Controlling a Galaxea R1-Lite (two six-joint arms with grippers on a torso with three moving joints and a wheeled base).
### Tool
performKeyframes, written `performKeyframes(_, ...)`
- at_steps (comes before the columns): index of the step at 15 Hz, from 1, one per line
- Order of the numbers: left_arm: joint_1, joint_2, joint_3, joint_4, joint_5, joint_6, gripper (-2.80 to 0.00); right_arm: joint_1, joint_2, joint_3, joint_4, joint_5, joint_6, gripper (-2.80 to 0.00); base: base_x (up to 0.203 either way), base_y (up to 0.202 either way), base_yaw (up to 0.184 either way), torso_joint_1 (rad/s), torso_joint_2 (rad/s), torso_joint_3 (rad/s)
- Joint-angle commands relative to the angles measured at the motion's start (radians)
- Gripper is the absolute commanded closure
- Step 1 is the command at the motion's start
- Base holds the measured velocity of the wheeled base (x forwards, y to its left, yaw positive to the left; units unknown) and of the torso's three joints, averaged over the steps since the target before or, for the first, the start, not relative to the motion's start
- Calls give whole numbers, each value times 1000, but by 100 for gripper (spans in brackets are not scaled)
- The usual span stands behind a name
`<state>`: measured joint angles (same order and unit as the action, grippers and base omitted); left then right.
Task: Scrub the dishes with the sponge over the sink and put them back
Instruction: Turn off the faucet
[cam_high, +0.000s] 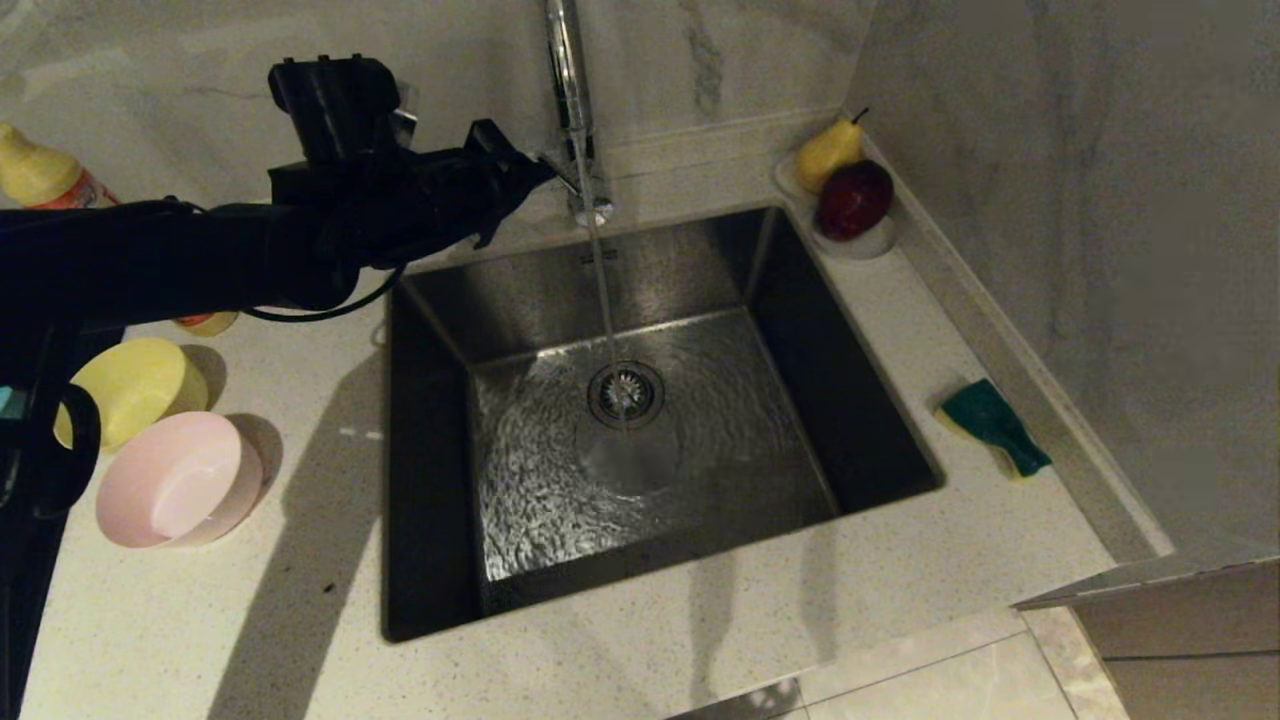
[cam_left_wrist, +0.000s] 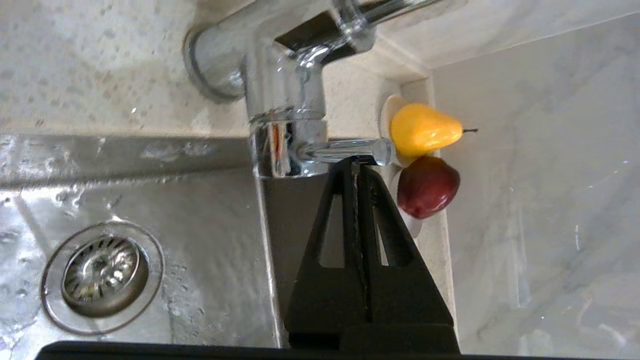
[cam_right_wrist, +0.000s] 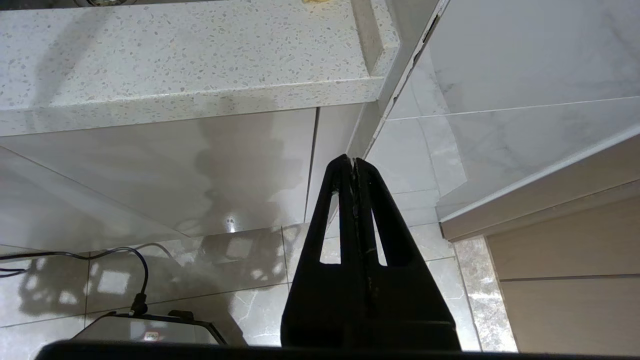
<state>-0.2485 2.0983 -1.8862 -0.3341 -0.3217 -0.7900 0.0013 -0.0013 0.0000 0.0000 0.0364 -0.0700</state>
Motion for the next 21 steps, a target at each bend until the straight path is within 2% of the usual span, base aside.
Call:
performKeyframes(1,3,4,-1,-36,-1,-5,0,0,0,0,1,0,-1,0,0,0,0,0,0,0)
performKeyframes(9,18,33,-1,-72,21,4,0,0,0,0,0,0,-1,0,0,0,0,0,0,0)
performKeyframes(15,34,-71,13,-52,18,2,0,0,0,-1,0,0,-1,0,0,0,0,0,0,0)
performKeyframes(19,18,-103,27,-55,15,-3,0,0,0,0,0,0,-1,0,0,0,0,0,0,0)
performKeyframes(21,-18,-98,27,-57,15,-5,0,0,0,0,2,0,-1,0,0,0,0,0,0,0)
